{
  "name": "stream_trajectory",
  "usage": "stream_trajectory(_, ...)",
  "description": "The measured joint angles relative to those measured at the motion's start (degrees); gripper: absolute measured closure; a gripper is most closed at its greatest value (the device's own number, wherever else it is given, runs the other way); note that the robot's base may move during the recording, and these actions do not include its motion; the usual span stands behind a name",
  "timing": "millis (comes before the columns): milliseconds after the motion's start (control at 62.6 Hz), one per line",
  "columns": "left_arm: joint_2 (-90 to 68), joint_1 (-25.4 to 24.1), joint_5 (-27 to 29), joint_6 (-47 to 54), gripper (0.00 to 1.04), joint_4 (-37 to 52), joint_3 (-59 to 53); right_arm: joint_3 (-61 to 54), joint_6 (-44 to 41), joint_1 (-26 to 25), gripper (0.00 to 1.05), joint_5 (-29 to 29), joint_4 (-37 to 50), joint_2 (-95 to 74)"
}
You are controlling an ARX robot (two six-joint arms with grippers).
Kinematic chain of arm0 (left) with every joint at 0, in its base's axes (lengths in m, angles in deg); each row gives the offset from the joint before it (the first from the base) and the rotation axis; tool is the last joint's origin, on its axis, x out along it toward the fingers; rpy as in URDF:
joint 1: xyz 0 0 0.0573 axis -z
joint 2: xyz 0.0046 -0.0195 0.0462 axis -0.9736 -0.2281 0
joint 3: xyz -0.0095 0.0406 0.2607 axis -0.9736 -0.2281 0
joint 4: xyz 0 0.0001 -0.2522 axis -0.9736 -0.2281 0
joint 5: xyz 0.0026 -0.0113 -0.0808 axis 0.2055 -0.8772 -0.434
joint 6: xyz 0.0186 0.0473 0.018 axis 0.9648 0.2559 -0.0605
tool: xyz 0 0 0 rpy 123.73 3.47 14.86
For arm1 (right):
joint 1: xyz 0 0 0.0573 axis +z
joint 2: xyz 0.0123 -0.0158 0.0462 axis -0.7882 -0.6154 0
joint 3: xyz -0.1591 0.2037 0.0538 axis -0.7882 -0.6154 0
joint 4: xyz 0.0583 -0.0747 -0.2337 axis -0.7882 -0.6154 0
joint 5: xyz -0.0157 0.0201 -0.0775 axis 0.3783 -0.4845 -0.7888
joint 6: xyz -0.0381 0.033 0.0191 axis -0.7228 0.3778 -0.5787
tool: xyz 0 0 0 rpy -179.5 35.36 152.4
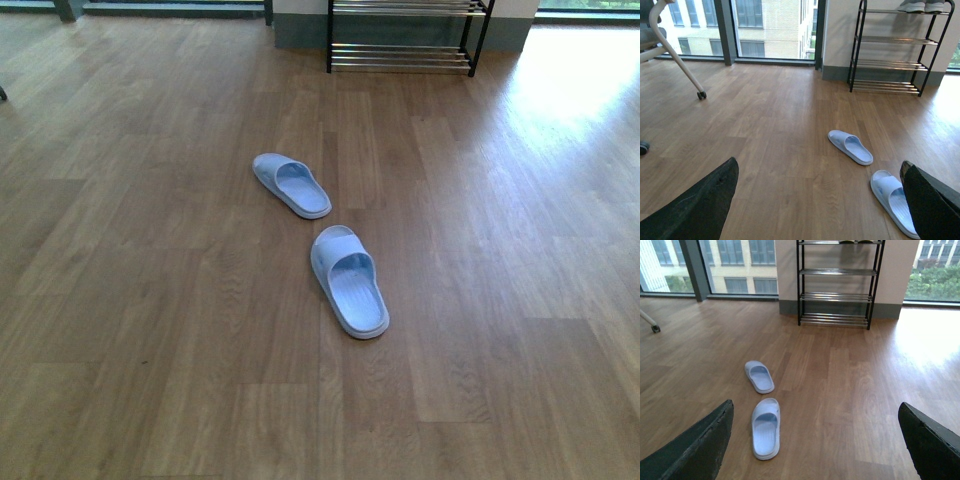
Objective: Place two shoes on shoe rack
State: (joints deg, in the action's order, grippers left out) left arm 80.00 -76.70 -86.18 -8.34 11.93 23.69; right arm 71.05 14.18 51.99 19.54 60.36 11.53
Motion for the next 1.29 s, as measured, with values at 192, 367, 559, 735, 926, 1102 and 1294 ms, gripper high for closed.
stream_trajectory(192, 0.0, 0.0, 0.1, 0.0, 0.09, 0.0, 0.0, 0.0, 0.0, -0.1, 0.09, 0.2, 0.0, 0.0)
stream_trajectory(367, 0.0, 0.0, 0.2, 0.1, 0.09, 0.0, 0.0, 0.0, 0.0, 0.0, 0.09, 0.4, 0.0, 0.1)
stream_trajectory(559, 0.0, 0.0, 0.1, 0.1, 0.09, 0.0, 0.0, 0.0, 0.0, -0.1, 0.09, 0.2, 0.0, 0.1)
stream_trajectory(735, 0.0, 0.0, 0.1, 0.1, 0.09, 0.0, 0.0, 0.0, 0.0, -0.1, 0.09, 0.2, 0.0, 0.1)
stream_trajectory(926, 0.0, 0.0, 0.1, 0.1, 0.09, 0.0, 0.0, 0.0, 0.0, -0.1, 0.09, 0.2, 0.0, 0.1)
stream_trajectory(1102, 0.0, 0.0, 0.1, 0.1, 0.09, 0.0, 0.0, 0.0, 0.0, -0.1, 0.09, 0.2, 0.0, 0.1)
stream_trajectory(1294, 0.0, 0.0, 0.1, 0.1, 0.09, 0.0, 0.0, 0.0, 0.0, -0.1, 0.09, 0.2, 0.0, 0.1)
